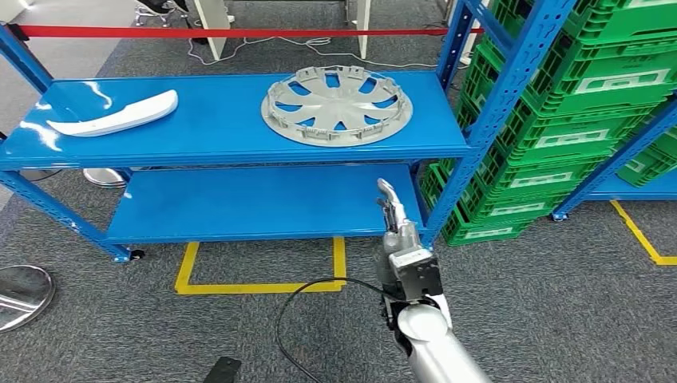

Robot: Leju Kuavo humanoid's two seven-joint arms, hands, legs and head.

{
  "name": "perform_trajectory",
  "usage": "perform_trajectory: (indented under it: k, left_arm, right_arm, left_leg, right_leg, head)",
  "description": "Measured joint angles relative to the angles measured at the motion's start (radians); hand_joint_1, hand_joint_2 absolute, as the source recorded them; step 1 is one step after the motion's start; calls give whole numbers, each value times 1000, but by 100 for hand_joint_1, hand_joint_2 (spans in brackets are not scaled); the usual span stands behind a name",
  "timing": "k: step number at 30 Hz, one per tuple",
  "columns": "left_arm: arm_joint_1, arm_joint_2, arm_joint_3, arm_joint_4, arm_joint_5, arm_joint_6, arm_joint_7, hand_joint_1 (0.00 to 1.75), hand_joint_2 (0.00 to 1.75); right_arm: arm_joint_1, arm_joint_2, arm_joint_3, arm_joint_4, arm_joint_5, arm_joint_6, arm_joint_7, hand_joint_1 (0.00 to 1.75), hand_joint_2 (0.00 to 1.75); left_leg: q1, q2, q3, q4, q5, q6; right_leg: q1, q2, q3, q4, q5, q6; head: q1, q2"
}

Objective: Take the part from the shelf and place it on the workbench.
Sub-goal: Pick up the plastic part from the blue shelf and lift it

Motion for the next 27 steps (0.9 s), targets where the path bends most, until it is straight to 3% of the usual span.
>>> perform_trajectory:
  k: [13,17,27]
  left_arm:
    - [-3,0,-18,0,-13,-3,2,0,0]
    - [-3,0,-18,0,-13,-3,2,0,0]
    - [-2,0,-18,0,-11,-3,1,0,0]
  right_arm:
    - [84,-43,168,-227,48,-35,-13,0,0]
    - [91,-56,198,-252,93,-85,-29,0,175]
    - [95,-87,261,-293,132,-149,-43,0,175]
  left_leg:
    - [0,0,0,0,0,0]
    - [0,0,0,0,0,0]
    - [0,0,0,0,0,0]
  right_leg:
    - [0,0,0,0,0,0]
    - [0,0,0,0,0,0]
    - [0,0,0,0,0,0]
  head:
    - [0,0]
    - [0,0]
    - [0,0]
